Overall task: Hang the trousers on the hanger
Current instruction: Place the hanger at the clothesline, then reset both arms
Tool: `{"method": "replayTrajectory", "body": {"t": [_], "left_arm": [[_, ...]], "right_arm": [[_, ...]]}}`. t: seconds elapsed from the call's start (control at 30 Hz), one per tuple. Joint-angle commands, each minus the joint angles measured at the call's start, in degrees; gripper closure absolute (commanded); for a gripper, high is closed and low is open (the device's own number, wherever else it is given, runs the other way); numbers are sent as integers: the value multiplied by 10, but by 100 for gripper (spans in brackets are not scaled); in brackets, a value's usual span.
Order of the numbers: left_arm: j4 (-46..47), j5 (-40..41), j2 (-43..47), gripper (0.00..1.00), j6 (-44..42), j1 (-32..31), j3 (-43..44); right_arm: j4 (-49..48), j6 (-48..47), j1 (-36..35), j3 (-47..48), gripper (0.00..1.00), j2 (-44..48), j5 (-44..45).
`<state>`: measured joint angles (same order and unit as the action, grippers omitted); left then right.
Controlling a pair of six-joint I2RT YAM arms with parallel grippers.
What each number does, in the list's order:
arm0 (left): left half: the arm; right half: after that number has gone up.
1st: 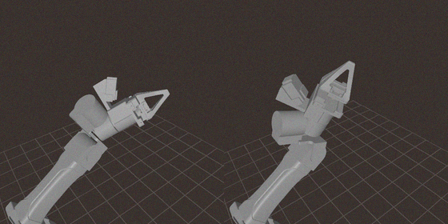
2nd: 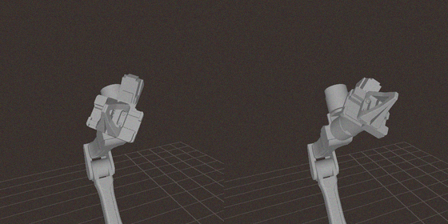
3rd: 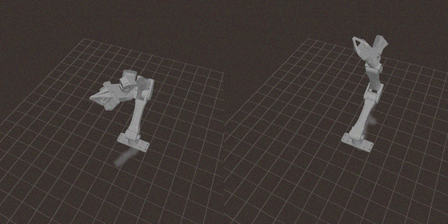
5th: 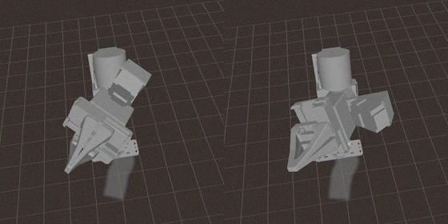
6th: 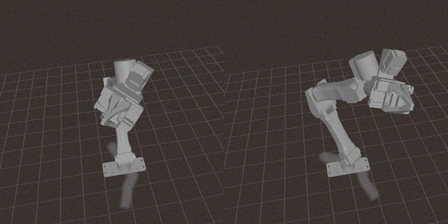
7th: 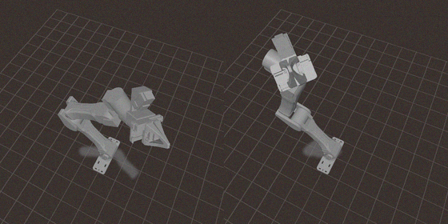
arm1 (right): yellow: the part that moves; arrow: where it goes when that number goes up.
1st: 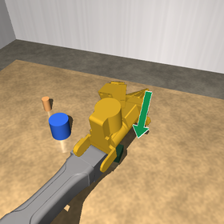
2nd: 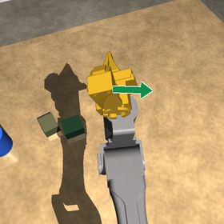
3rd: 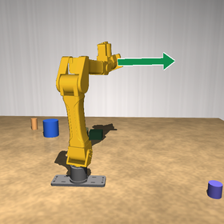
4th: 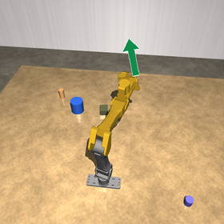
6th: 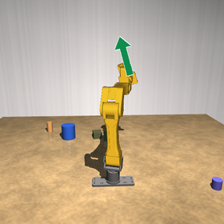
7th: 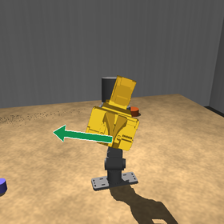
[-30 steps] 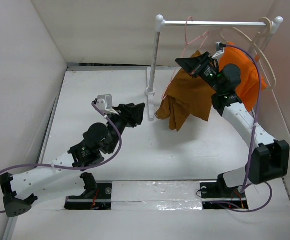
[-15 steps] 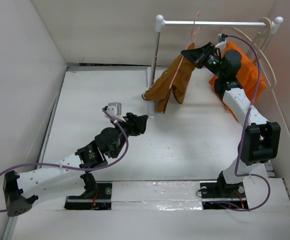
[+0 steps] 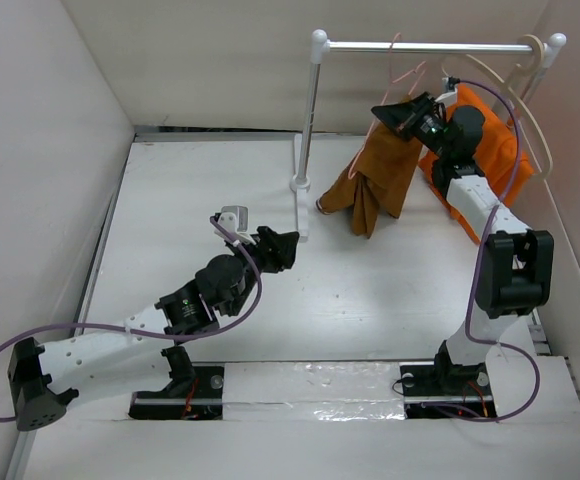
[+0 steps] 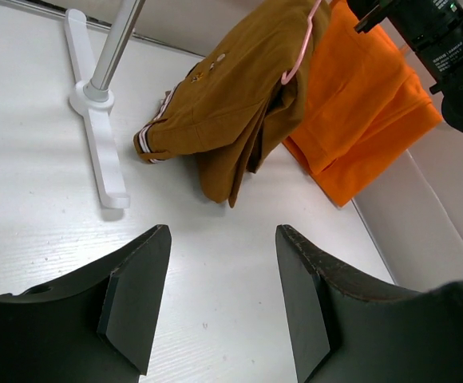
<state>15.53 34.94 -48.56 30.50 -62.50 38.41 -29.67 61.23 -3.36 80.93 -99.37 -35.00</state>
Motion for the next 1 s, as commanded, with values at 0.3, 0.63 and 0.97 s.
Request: {"method": "replayTrajectory", "body": {"t": [0.3, 0.63, 0.97], "left_arm": [[14, 4, -8, 45, -3, 3, 13], [-16, 10, 12, 37, -4, 3, 39], [-95, 35, 71, 31, 18, 3, 62]], "right_arm": [[-21, -124, 20, -39, 37, 97, -4], [138, -277, 33, -57, 0, 233, 84], [189, -385, 33, -178, 0, 442, 99]]}}
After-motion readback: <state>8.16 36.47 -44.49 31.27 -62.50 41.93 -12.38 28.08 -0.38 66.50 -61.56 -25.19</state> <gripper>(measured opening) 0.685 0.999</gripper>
